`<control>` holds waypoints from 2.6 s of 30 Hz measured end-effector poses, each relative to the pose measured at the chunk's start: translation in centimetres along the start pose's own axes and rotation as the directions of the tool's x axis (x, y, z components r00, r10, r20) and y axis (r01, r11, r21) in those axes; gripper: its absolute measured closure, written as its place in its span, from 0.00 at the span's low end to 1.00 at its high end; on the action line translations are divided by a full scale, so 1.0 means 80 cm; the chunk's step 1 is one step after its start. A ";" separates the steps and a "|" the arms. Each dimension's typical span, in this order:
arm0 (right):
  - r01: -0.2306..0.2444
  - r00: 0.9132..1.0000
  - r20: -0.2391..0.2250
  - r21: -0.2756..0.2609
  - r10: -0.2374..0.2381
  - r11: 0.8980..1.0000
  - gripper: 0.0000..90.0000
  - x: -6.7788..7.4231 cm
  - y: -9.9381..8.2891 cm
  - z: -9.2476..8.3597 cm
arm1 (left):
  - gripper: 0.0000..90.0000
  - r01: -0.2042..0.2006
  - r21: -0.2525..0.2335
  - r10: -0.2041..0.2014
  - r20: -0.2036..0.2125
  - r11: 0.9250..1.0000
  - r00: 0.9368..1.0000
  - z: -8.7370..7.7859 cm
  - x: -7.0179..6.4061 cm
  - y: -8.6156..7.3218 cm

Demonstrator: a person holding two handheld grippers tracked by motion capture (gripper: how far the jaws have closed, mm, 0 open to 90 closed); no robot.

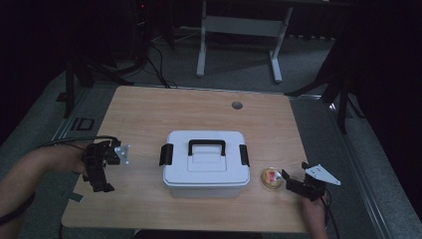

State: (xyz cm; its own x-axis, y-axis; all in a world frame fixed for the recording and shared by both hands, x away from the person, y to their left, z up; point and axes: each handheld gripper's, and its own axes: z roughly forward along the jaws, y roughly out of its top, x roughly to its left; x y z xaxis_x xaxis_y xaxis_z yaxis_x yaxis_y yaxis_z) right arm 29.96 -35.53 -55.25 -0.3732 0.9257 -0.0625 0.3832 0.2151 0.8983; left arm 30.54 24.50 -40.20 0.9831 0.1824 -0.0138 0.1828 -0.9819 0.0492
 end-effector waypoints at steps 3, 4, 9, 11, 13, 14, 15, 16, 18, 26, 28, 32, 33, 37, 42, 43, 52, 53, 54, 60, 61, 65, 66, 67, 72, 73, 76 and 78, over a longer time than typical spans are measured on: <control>0.000 1.000 0.001 0.000 0.000 1.000 0.15 0.000 0.000 0.000 | 0.06 -0.002 -0.010 0.002 -0.011 1.000 1.000 -0.015 0.001 0.005; 0.001 1.000 0.001 0.001 -0.001 1.000 0.15 0.000 0.000 0.000 | 0.06 -0.003 -0.025 0.003 -0.010 1.000 1.000 -0.020 0.002 0.006; 0.001 1.000 0.001 0.001 -0.001 1.000 0.15 0.000 0.000 0.000 | 0.07 -0.019 -0.049 0.018 -0.012 0.999 1.000 -0.037 0.003 0.013; 0.000 1.000 0.000 0.001 0.000 1.000 0.15 0.000 0.000 0.000 | 0.07 -0.016 -0.057 0.015 -0.008 0.998 1.000 -0.043 0.004 0.015; -0.002 1.000 0.000 0.001 0.002 1.000 0.15 0.000 0.000 0.000 | 0.07 -0.017 -0.050 0.016 -0.013 0.999 1.000 -0.051 0.005 0.017; -0.004 1.000 -0.001 0.001 0.004 1.000 0.15 0.000 0.000 0.000 | 0.07 -0.013 -0.053 0.012 -0.022 0.999 1.000 -0.055 0.006 0.018; -0.003 1.000 -0.001 0.001 0.003 1.000 0.15 0.000 0.000 0.000 | 0.07 -0.011 -0.058 0.010 -0.029 0.998 1.000 -0.059 0.007 0.019; -0.003 1.000 -0.002 0.001 0.003 1.000 0.15 0.000 0.000 0.000 | 0.07 -0.008 -0.073 0.005 -0.032 0.997 0.999 -0.063 0.007 0.019; -0.002 1.000 -0.002 0.000 0.002 1.000 0.15 0.000 0.000 0.000 | 0.07 -0.010 -0.098 0.006 -0.043 0.995 0.999 -0.067 0.008 0.021; -0.002 1.000 -0.003 0.000 0.002 1.000 0.15 0.000 0.000 0.000 | 0.07 -0.019 -0.229 0.007 -0.054 0.973 0.999 -0.068 0.010 0.027; -0.001 1.000 -0.004 0.000 0.001 1.000 0.15 0.000 0.000 0.000 | 0.07 -0.016 -0.284 0.001 -0.053 0.959 0.999 -0.068 0.010 0.028; 0.000 1.000 -0.004 0.001 0.000 1.000 0.15 0.000 0.000 0.000 | 0.07 -0.009 -0.335 -0.007 -0.044 0.942 0.999 -0.069 0.012 0.033; -0.001 1.000 -0.004 0.001 0.001 1.000 0.15 0.000 0.000 0.000 | 0.07 -0.012 -0.332 -0.003 -0.046 0.943 0.999 -0.069 0.011 0.034; 0.005 1.000 -0.005 0.002 -0.005 1.000 0.15 0.000 0.000 0.000 | 0.07 0.003 -0.279 -0.016 -0.046 0.960 0.999 -0.066 0.014 0.042; 0.003 1.000 -0.008 0.000 -0.003 1.000 0.15 0.000 0.000 0.001 | 0.07 -0.020 -0.270 0.006 -0.051 0.963 0.999 -0.064 0.015 0.055; 0.003 1.000 -0.009 0.000 -0.003 1.000 0.15 0.000 0.000 0.001 | 0.07 -0.020 -0.270 0.006 -0.051 0.963 0.999 -0.064 0.015 0.055; 0.006 1.000 -0.012 0.004 -0.006 1.000 0.15 0.000 0.000 0.001 | 0.07 -0.006 -0.223 0.001 -0.025 0.975 1.000 -0.060 0.022 0.086; 0.005 1.000 -0.012 0.004 -0.005 1.000 0.15 0.000 0.000 0.000 | 0.07 -0.003 -0.222 -0.001 -0.017 0.975 1.000 -0.060 0.023 0.091; 0.005 1.000 -0.013 0.002 -0.005 1.000 0.15 0.000 0.000 0.000 | 0.07 -0.004 -0.221 -0.002 -0.024 0.975 1.000 -0.059 0.024 0.095; 0.006 1.000 -0.014 0.002 -0.006 1.000 0.15 0.000 0.000 0.000 | 0.06 0.014 -0.216 -0.020 -0.030 0.976 0.999 -0.060 0.029 0.127; 0.007 1.000 -0.014 0.002 -0.007 1.000 0.15 0.000 0.000 0.000 | 0.06 -0.001 -0.213 -0.008 -0.040 0.977 0.999 -0.060 0.028 0.134; 0.007 1.000 -0.015 0.001 -0.007 1.000 0.15 0.000 0.000 0.000 | 0.13 -0.019 -0.205 0.013 -0.030 0.979 0.999 -0.060 0.031 0.157; 0.007 1.000 -0.016 0.001 -0.007 1.000 0.15 0.000 0.000 0.000 | 0.14 -0.022 -0.206 0.019 -0.017 0.978 1.000 -0.061 0.032 0.160; 0.007 1.000 -0.016 0.001 -0.007 1.000 0.15 0.000 0.000 0.000 | 0.14 -0.031 -0.211 0.028 -0.017 0.977 0.999 -0.061 0.033 0.165; 0.009 1.000 -0.018 0.001 -0.009 1.000 0.15 0.000 0.000 0.000 | 0.15 -0.042 -0.201 0.040 -0.018 0.979 0.999 -0.060 0.038 0.185; 0.009 1.000 -0.017 0.000 -0.009 1.000 0.15 0.000 0.000 0.000 | 0.16 -0.043 -0.196 0.041 -0.011 0.980 0.999 -0.059 0.039 0.190; 0.006 1.000 -0.019 0.000 -0.006 1.000 0.15 0.000 0.000 0.000 | 0.16 -0.053 -0.200 0.052 -0.012 0.978 0.999 -0.058 0.041 0.199; 0.003 1.000 -0.020 0.000 -0.003 1.000 0.15 0.000 0.000 0.000 | 0.17 -0.059 -0.199 0.058 -0.010 0.978 0.998 -0.056 0.043 0.206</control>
State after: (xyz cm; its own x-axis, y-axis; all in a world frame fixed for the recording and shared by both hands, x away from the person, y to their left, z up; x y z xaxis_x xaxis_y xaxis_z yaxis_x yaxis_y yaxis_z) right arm 29.95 -35.57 -55.25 -0.3908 0.9187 -0.0568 0.3816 0.2178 0.8983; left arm 36.98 9.21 -34.95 0.9920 0.1259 -0.0005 0.1221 -0.9612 0.2475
